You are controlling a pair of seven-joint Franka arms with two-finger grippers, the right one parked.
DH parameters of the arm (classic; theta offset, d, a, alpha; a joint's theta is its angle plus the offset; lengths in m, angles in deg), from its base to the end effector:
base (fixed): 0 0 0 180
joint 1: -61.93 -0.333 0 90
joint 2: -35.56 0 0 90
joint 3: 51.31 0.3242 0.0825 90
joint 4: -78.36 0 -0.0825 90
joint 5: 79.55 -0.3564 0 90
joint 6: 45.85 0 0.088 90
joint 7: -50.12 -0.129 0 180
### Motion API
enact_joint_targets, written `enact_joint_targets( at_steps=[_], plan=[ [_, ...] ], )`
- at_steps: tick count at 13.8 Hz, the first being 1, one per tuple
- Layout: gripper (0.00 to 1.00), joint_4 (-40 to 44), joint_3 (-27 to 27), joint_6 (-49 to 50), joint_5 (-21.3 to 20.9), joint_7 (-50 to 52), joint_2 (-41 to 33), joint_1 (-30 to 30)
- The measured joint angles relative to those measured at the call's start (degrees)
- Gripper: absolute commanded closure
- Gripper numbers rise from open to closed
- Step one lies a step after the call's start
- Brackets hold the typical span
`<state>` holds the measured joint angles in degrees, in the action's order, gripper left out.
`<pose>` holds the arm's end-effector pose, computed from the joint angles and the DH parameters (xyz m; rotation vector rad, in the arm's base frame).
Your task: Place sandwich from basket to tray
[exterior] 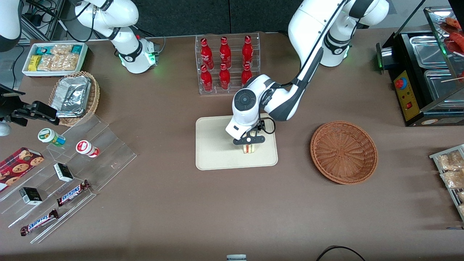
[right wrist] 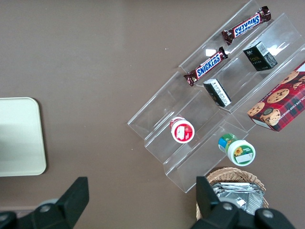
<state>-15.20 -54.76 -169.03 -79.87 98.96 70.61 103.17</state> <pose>0.4720 -0.4601 0.2569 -3.0890 -0.1212 0.1337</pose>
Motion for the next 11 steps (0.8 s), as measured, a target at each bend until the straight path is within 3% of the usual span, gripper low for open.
enact_joint_targets(
  at_steps=[4, 11],
  plan=[
    [0.00, 6.8, 0.3, 11.2, 0.0, -2.1, -1.0, -0.7],
    [0.00, 8.3, 0.8, 25.4, 0.0, -23.5, -11.0, -10.5]
  ],
)
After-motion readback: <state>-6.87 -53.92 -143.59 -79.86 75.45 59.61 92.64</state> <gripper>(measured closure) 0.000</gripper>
